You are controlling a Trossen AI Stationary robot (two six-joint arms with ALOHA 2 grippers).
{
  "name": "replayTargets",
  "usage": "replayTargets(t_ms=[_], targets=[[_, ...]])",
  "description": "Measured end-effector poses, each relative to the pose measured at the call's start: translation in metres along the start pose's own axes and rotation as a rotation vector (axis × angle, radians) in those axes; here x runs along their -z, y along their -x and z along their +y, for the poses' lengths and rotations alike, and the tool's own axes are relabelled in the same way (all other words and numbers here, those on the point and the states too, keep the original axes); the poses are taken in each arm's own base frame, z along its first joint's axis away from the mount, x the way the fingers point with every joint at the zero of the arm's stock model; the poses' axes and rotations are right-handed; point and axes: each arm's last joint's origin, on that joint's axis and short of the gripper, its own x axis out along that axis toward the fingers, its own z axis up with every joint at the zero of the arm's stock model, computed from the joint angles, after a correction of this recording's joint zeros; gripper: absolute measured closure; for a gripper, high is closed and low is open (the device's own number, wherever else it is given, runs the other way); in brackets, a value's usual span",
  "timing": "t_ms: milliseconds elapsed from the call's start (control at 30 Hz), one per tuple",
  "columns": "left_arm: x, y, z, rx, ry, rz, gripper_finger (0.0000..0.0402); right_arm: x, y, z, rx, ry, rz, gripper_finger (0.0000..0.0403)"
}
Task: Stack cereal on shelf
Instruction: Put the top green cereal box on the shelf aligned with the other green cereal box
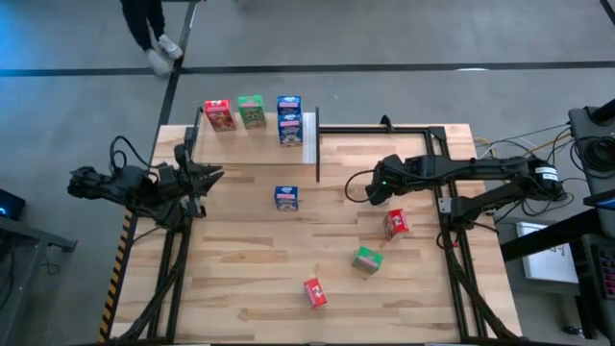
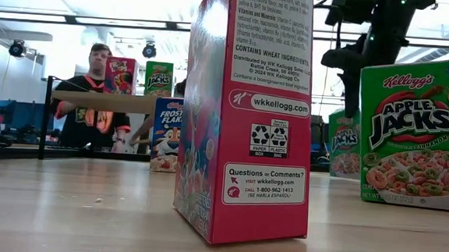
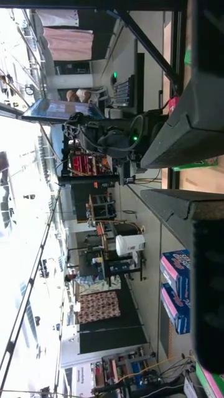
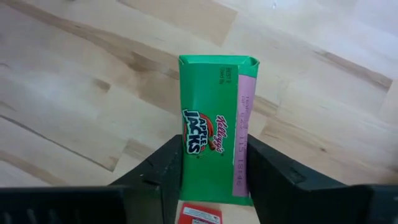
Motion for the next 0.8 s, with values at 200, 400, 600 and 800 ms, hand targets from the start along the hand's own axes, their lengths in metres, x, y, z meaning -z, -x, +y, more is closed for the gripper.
replayTargets(t_ms=[200,400,600,800], targets=[[0.000,0.000,0.000,0.000,0.000,0.001,0.0353,-0.014,0.022,0.010,-0.078,0.016,-0.056,0.0259],[0.000,0.000,0.000,0.000,-0.001,0.002,0.0353,-0.036,0.060,0.029,-0.242,0.095,-0.185,0.0260],[0.000,0.000,0.000,0.001,-0.001,0.002,0.0353,-0.049,0.098,0.056,-0.492,0.229,-0.288,0.0261],[0.000,0.000,0.000,0.001,-0.001,0.002,0.0353,-0.066,0.113,0.090,-0.577,0.385,-0.423,0.0260]])
